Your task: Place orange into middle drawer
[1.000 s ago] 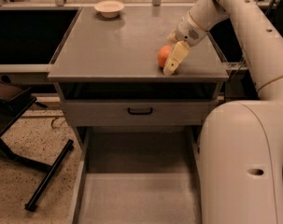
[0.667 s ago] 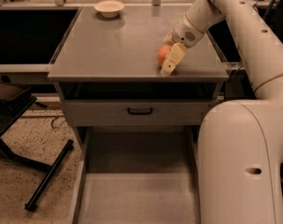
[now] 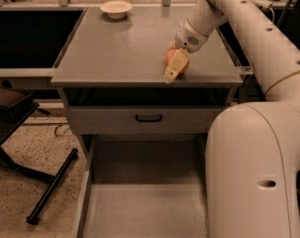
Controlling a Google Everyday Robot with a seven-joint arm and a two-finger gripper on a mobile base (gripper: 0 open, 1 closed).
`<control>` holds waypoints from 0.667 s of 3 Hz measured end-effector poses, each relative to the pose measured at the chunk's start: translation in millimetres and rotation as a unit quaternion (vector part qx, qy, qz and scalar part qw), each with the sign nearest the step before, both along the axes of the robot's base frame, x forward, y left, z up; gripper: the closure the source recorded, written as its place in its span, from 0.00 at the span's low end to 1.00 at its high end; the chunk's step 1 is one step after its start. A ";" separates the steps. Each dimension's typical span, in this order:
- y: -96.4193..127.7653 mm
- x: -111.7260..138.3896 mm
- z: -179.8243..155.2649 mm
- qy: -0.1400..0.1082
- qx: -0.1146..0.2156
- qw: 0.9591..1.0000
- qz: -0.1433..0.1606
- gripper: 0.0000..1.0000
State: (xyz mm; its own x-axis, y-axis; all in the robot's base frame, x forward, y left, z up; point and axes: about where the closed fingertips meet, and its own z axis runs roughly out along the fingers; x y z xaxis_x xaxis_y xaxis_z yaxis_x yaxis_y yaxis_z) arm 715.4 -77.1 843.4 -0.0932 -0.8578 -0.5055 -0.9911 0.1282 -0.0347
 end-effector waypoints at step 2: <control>0.3 1.1 -2.3 0.000 -0.004 1.000 -0.001 0.65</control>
Offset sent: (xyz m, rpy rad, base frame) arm 0.0010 0.0003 -0.0023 -0.0074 -0.0003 -0.0023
